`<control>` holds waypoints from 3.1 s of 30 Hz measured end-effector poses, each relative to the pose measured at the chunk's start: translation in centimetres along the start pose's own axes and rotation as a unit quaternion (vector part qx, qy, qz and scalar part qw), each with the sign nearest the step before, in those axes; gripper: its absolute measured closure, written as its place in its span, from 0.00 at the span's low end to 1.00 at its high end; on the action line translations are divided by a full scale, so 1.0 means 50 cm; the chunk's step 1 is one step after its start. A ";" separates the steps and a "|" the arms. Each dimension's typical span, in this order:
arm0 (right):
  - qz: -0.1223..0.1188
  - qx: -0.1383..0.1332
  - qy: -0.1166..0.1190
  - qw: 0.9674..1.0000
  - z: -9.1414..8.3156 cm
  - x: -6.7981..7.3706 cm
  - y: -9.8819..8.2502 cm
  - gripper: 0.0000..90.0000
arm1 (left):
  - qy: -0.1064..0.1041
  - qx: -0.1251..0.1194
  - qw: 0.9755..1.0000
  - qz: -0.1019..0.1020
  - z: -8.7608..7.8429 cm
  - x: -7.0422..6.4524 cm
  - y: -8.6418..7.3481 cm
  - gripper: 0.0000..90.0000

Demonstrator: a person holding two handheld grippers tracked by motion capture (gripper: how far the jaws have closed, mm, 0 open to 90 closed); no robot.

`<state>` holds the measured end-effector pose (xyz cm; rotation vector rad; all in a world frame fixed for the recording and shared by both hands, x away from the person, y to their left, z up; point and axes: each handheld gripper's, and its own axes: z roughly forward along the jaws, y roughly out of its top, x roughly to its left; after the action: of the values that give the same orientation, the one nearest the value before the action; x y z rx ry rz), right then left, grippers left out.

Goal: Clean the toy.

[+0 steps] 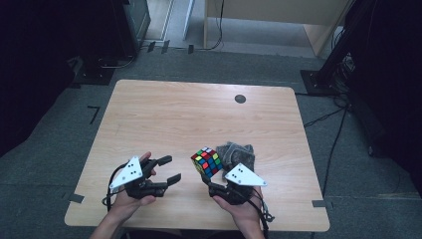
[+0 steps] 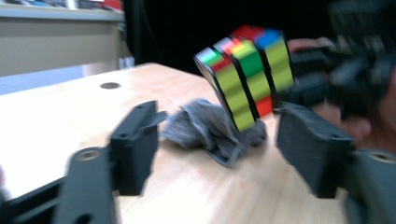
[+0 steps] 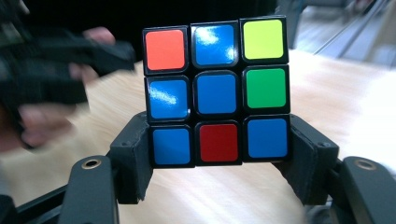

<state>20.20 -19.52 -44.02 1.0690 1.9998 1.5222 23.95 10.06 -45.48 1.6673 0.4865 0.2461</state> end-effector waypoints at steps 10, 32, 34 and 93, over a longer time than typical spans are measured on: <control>0.082 0.030 0.043 0.995 -0.008 0.007 0.014 0.38 | 0.072 0.101 0.982 0.144 0.052 -0.064 -0.021 0.14; 0.135 0.087 0.089 0.983 0.016 0.025 0.006 0.38 | 0.078 0.108 0.968 0.212 0.064 -0.092 -0.031 0.15; 0.138 0.088 0.094 0.982 0.017 0.025 0.006 0.38 | 0.088 0.114 0.963 0.230 0.069 -0.097 -0.034 0.15; 0.110 0.115 -0.098 0.982 0.030 -0.138 -0.086 0.78 | 0.064 0.124 0.989 0.050 0.032 -0.015 -0.026 0.38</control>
<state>24.18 -24.38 -49.40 1.5169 2.0063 1.2472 23.74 8.41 -46.95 1.9290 0.5475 0.3802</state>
